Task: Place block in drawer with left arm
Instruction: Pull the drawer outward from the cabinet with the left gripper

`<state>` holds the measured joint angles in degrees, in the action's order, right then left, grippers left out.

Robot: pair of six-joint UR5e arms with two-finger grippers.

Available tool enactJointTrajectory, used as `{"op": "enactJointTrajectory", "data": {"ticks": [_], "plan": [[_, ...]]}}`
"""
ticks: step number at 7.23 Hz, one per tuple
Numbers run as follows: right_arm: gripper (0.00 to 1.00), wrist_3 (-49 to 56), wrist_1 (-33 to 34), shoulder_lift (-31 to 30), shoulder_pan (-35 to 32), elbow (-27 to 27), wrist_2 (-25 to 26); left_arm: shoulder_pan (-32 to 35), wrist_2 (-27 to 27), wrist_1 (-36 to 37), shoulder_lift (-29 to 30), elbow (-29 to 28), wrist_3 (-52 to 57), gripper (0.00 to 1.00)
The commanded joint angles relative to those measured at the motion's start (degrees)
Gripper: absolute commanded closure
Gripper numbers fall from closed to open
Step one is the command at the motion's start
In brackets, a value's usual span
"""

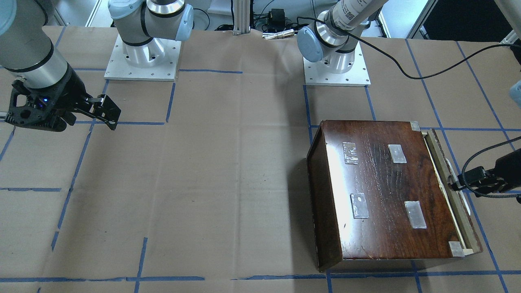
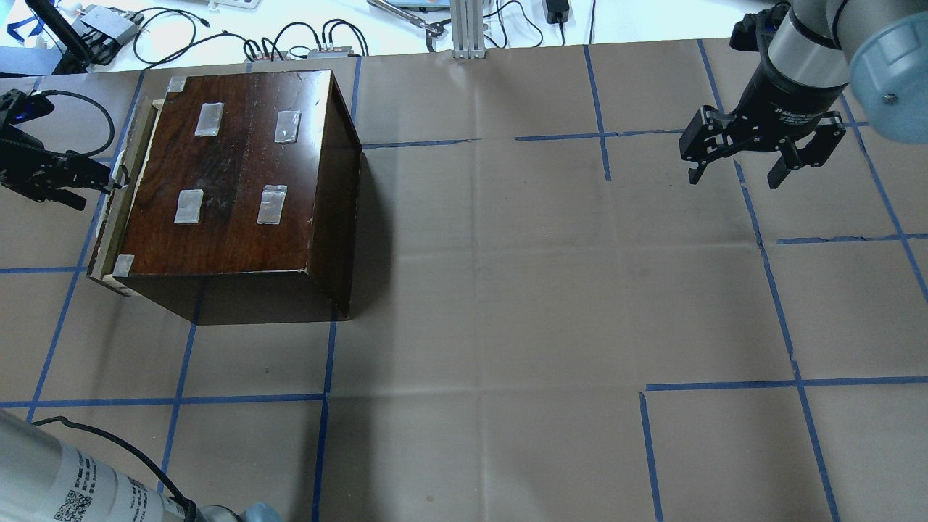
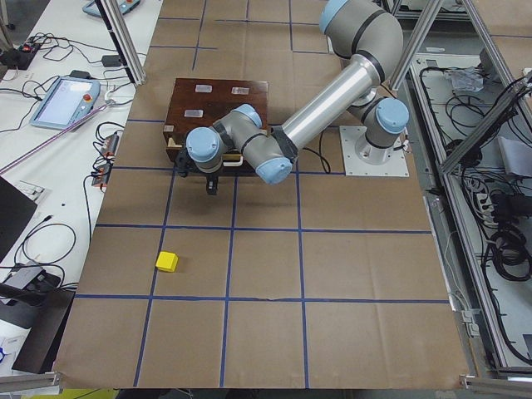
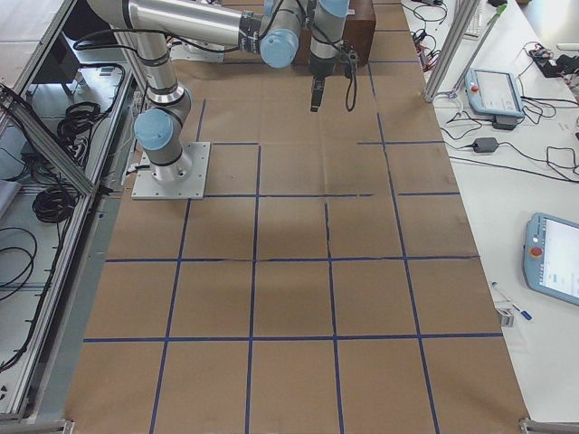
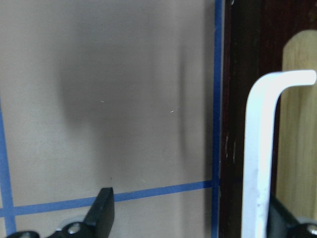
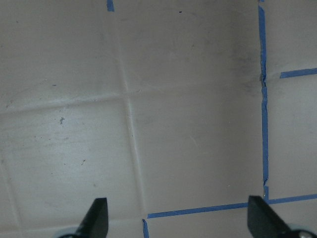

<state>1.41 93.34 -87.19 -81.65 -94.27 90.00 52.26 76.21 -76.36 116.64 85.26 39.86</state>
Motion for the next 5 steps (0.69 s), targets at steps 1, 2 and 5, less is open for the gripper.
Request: {"op": "enactJointTrajectory", "data": {"ticks": [1, 2, 5], "plan": [[0.00, 0.0, 0.0, 0.0, 0.0, 0.0, 0.0, -1.4, 2.2, 0.8, 0.1, 0.0, 0.9, 0.01], [0.00, 0.0, 0.0, 0.0, 0.0, 0.0, 0.0, -2.7, 2.4, 1.0, 0.6, -0.1, 1.7, 0.01], [0.00, 0.0, 0.0, 0.0, 0.0, 0.0, 0.0, -3.9, 2.5, 2.4, 0.7, -0.4, 2.9, 0.01]]}}
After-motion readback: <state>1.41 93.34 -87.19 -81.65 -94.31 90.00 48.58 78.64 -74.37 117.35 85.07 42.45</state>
